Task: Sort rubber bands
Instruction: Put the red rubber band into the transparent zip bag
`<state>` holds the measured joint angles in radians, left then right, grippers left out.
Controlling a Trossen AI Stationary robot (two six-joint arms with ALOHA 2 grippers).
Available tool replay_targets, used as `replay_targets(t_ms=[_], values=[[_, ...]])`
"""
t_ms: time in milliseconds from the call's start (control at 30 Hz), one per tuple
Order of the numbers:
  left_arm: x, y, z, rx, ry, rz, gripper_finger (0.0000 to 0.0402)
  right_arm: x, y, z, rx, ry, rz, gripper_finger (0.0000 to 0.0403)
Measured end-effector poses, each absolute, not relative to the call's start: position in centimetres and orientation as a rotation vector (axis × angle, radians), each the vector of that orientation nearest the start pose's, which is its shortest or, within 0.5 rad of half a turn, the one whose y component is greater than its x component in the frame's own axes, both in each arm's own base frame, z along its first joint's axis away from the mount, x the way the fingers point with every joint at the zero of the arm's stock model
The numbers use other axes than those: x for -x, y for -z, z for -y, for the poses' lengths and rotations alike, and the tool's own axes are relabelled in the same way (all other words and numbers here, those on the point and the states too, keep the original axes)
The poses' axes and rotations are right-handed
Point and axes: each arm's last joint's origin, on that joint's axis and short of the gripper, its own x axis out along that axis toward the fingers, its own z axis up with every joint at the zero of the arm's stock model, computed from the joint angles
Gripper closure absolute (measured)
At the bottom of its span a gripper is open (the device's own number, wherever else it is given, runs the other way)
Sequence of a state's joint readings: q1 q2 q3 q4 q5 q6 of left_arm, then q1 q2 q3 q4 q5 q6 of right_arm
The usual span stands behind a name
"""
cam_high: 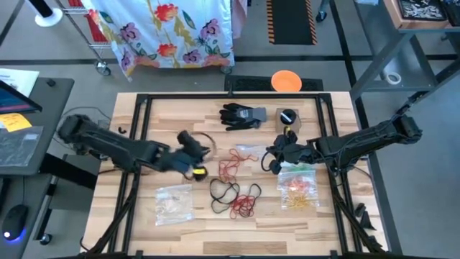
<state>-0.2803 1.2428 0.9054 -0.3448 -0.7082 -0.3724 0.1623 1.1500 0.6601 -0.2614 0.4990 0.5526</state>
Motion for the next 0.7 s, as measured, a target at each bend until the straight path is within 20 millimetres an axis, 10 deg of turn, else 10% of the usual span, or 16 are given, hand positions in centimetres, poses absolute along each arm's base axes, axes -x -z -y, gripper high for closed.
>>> replay_targets(t_ms=[333, 700], values=[[-20.8, -21.6, 3.4, 0.375, -0.135, -0.071, 0.0381, -22.5, -21.9, -1.5, -0.297, 0.525, -0.593, 0.0403], [-25.7, -17.5, 2.2, 0.293, -0.345, -0.254, 0.0326, -22.4, -21.7, -0.7, -0.307, 0.545, -0.619, 0.0403]])
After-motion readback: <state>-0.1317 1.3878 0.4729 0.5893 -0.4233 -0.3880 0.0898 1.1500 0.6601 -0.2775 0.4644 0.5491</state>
